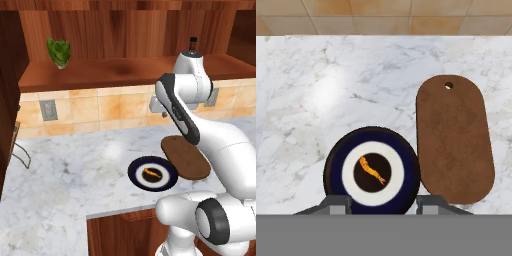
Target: Pick the shrimp from the plate and place it on the cutting board. Then pick the condiment bottle from the cabinet and place it next to the cutting board.
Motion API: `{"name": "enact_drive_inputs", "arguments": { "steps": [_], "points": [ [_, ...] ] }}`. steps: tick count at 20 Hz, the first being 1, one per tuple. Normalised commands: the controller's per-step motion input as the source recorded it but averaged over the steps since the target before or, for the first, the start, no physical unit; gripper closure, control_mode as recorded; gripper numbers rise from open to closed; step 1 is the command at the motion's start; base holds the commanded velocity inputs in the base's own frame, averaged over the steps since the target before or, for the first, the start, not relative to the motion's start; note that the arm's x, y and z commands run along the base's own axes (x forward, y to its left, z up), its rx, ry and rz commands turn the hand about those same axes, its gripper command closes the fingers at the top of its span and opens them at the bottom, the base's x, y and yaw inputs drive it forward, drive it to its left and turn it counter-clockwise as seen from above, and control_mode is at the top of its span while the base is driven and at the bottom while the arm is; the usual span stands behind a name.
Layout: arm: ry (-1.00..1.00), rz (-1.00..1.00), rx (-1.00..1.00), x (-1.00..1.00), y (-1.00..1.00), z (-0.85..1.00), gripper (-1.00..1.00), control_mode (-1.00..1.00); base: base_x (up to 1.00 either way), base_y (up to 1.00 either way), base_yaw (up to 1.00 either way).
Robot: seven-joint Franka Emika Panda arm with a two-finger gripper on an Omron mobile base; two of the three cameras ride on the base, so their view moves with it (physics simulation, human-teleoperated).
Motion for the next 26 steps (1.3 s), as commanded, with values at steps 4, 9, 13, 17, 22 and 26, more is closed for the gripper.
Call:
{"name": "enact_drive_inputs", "arguments": {
  "steps": [4,9,13,17,22,26],
  "points": [
    [0.0,0.01,0.0,-0.06,0.0,-0.07,-1.0,-1.0,0.0,0.0,0.0],
    [0.01,0.03,0.0,-0.09,0.02,-0.22,-1.0,-1.0,0.0,0.0,0.0],
    [0.05,0.05,0.0,-0.05,0.0,-0.27,-1.0,-1.0,0.0,0.0,0.0],
    [0.03,0.06,0.0,-0.09,0.0,-0.21,-1.0,-1.0,0.0,0.0,0.0],
    [0.03,0.07,0.0,-0.13,0.0,-0.12,-1.0,-1.0,0.0,0.0,0.0],
    [0.03,0.07,0.0,-0.15,0.02,-0.14,-1.0,-1.0,0.0,0.0,0.0]
  ]
}}
